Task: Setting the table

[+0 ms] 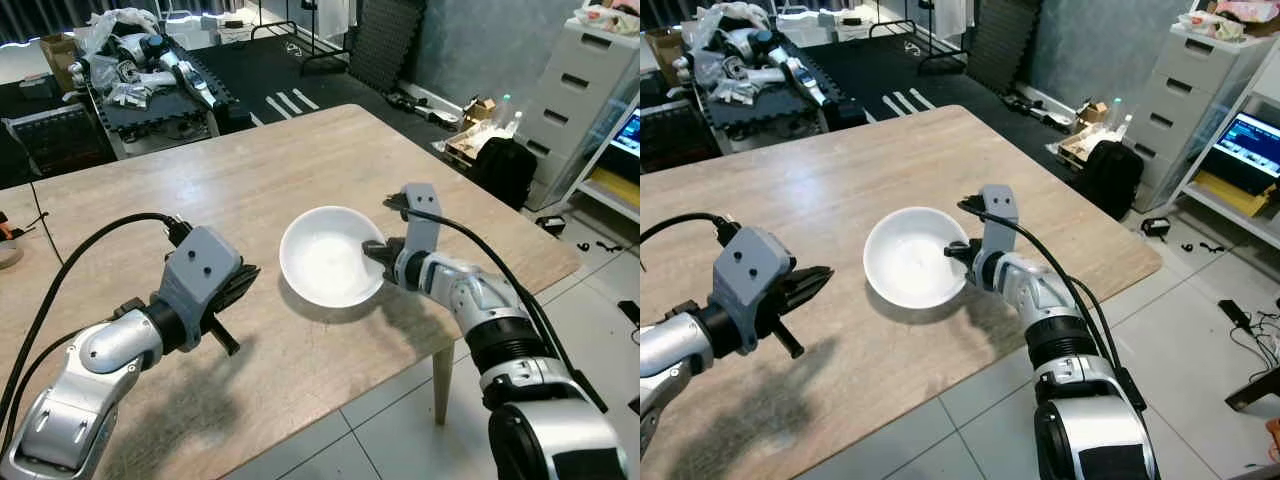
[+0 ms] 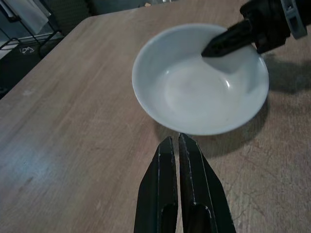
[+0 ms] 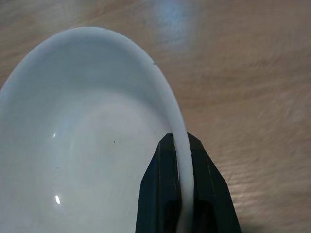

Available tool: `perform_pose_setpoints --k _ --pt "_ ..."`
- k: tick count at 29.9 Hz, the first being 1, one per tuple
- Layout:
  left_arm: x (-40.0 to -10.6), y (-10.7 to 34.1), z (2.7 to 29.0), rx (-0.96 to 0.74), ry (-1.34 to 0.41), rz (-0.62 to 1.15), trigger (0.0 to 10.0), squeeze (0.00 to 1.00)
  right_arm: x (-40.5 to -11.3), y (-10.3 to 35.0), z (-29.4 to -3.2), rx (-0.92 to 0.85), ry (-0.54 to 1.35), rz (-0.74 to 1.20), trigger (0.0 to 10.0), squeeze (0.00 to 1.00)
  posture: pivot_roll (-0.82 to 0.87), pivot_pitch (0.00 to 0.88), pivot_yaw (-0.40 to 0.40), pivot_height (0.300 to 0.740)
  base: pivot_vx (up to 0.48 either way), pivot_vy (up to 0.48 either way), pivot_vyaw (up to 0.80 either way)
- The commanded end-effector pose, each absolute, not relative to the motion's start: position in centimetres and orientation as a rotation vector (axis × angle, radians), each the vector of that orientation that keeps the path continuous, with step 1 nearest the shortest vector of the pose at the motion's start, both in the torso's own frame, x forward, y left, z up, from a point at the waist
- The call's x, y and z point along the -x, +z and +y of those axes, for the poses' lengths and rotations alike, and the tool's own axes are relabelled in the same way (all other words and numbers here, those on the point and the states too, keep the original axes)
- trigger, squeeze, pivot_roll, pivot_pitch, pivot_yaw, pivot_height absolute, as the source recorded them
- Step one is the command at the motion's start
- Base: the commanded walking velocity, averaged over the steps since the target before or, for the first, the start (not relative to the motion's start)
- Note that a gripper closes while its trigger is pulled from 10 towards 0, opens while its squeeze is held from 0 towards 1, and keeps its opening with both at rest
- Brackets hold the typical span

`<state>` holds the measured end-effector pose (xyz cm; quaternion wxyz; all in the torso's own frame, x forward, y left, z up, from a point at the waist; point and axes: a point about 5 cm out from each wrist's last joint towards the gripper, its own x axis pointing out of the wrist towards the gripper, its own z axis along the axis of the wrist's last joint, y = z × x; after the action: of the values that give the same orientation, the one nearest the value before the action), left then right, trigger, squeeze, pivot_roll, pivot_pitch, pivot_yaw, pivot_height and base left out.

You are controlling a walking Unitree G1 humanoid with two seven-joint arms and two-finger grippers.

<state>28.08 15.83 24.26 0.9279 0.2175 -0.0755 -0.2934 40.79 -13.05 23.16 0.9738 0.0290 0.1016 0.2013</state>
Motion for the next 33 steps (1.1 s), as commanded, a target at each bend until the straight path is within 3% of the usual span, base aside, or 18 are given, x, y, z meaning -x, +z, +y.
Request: perform_pose_setpoints --k 1,11,14,18,21,23,33 --pt "-27.9 23.5 15.9 -0.45 -0.621 -0.117 10.0 0.0 -40.6 21.7 -13.4 -0.011 0.381 0.246 10.0 0.0 0.13 0.156 0.125 0.74 0.0 0.0 0.0" --pt "-27.9 23.4 15.3 -0.437 -0.643 -0.114 10.0 0.0 -40.9 24.2 -16.6 0.059 0.282 0.146 10.0 0.0 0.13 0.138 0.13 0.74 0.0 0.0 0.0" --pt "-28.1 23.2 15.2 -0.432 -0.648 -0.11 10.0 0.0 -40.5 25.5 -18.3 0.171 0.265 0.086 10.0 0.0 0.13 0.123 0.147 0.74 0.0 0.0 0.0" --pt "-28.3 23.1 15.2 -0.437 -0.658 -0.106 10.0 0.0 -40.1 25.6 -18.6 0.252 0.287 0.072 10.0 0.0 0.13 0.11 0.159 0.74 0.0 0.0 0.0" --pt "-28.8 23.0 15.2 -0.438 -0.66 -0.107 10.0 0.0 -40.0 24.8 -18.3 0.29 0.312 0.08 10.0 0.0 0.12 0.07 0.189 0.74 0.0 0.0 0.0" --pt "-29.9 23.4 14.6 -0.428 -0.673 -0.13 10.0 0.0 -40.3 23.4 -16.6 0.218 0.327 0.114 10.0 0.0 0.12 0.03 0.204 0.74 0.0 0.0 0.0" --pt "-30.2 23.5 13.2 -0.399 -0.685 -0.156 10.0 0.0 -39.4 21.5 -12.9 0.199 0.525 0.156 10.0 0.0 0.13 0.0 0.179 0.74 0.0 0.0 0.0"
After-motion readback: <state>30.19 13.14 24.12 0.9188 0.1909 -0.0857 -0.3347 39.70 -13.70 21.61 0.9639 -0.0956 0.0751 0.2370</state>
